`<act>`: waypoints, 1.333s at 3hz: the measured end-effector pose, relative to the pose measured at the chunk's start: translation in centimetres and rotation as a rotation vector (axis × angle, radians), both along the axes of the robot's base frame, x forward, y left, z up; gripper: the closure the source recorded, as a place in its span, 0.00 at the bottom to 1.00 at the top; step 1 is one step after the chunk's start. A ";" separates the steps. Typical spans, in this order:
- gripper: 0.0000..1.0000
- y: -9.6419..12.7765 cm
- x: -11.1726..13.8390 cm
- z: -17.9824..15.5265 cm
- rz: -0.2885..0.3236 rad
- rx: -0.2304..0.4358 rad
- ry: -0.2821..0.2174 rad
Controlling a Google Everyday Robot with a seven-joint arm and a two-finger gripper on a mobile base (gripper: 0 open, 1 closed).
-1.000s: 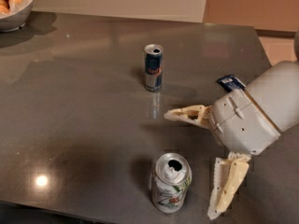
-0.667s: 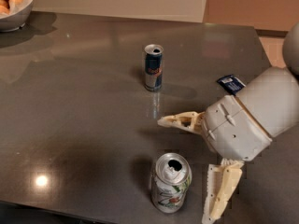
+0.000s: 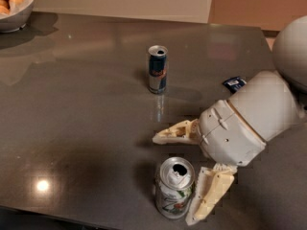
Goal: Knock 7up can over
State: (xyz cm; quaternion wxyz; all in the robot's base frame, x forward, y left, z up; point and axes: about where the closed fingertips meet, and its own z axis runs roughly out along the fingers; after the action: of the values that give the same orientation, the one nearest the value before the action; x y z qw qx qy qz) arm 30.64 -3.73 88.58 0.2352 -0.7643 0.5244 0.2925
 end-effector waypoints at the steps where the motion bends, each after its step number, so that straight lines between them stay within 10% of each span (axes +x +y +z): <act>1: 0.41 0.3 -0.1 0.2 0.005 0.009 0.013; 4: 1.00 -1.6 4.5 3.4 -0.110 -0.112 -0.032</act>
Offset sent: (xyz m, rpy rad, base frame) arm 0.0008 0.0013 0.0090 0.0398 0.0441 0.0234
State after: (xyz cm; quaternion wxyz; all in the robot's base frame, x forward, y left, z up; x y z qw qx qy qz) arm 35.10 -5.32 91.94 0.2162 -0.7507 0.5774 0.2372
